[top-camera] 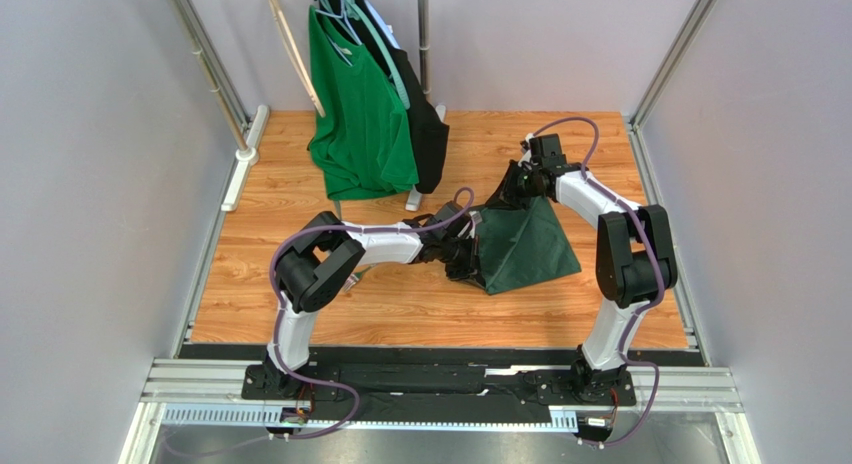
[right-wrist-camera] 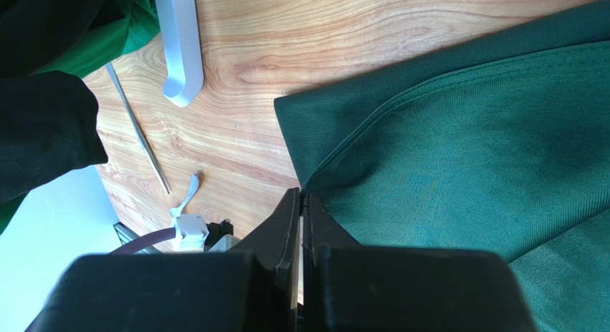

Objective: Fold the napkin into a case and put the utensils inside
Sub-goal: Fold the upper triangle-folded napkin at the center of the board, then smooth out the upper triangle-folded napkin at the center of the board.

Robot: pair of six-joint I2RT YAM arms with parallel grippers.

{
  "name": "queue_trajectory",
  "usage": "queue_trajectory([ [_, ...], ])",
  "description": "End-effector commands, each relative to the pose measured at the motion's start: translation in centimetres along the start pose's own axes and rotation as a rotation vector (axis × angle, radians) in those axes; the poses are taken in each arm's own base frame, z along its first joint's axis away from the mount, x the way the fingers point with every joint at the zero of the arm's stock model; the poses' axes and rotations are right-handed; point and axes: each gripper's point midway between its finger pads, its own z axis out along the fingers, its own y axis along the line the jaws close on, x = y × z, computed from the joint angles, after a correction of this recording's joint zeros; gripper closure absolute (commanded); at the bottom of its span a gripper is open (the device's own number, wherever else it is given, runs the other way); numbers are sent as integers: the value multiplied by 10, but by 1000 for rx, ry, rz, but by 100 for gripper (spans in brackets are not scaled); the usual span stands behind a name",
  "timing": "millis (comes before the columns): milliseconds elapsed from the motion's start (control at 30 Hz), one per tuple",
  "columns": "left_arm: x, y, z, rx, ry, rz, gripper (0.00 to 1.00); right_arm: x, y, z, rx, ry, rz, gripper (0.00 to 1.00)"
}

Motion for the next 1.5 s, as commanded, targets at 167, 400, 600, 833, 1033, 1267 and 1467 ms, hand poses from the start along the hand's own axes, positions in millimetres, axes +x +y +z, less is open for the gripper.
queue_trajectory([
  [167,-11,-28,-23,67,-44,-10,100,-4,8,-1,-36,-18,-16,100],
  [400,-5,-26,-11,90,-16,-6,100,-4,7,13,-44,7,-8,94],
  [600,3,-3,-29,-56,-32,100,98,-20,8,23,-65,15,-38,64],
  [833,-21,-1,-94,-198,-130,279,70,-44,-17,-45,-6,-115,-79,47],
  [1033,-89,-32,-108,-76,-243,269,78,-40,-53,-49,27,-135,-29,54],
  [1267,-151,-28,-51,-65,-257,264,90,-66,-72,-25,-35,-112,39,78],
  [1467,-176,-13,-19,-82,-255,260,92,-73,-84,-12,-50,-91,63,85],
])
